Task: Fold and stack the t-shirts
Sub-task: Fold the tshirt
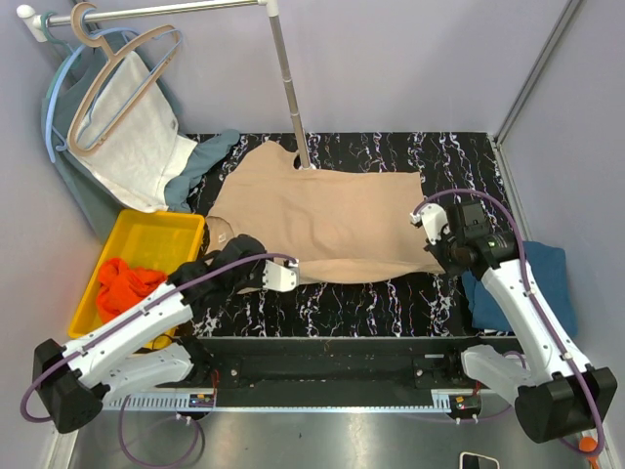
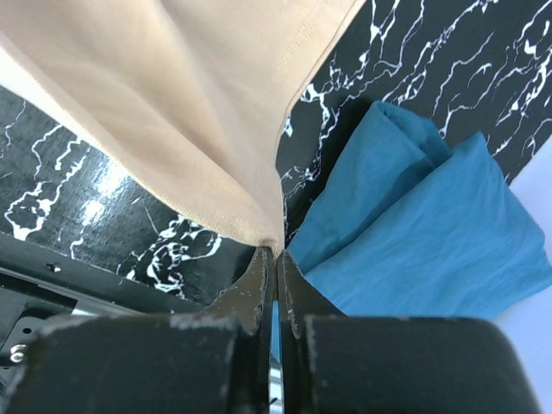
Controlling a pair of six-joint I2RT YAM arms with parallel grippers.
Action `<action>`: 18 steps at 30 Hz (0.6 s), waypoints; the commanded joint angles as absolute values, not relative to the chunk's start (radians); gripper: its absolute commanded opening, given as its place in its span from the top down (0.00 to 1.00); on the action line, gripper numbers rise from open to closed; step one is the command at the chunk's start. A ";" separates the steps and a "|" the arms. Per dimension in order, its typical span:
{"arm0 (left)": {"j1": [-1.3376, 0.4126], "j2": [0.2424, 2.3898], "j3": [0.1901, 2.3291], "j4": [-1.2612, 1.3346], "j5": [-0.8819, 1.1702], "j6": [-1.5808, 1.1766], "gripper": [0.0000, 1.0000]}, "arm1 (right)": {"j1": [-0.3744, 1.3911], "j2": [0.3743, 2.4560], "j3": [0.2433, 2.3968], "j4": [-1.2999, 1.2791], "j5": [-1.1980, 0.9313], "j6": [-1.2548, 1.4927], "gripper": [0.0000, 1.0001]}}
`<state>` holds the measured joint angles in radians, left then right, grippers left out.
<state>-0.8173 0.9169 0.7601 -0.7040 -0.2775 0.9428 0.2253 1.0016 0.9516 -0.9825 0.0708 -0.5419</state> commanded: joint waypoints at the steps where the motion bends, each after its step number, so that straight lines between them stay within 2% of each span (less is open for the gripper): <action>1: -0.750 0.965 0.845 -0.640 -0.278 1.051 1.00 | 0.221 1.046 1.005 -0.934 0.109 -0.583 1.00; 18: -0.606 1.134 0.940 -0.566 -0.195 1.204 1.00 | 0.221 1.279 1.041 -0.759 0.129 -0.649 1.00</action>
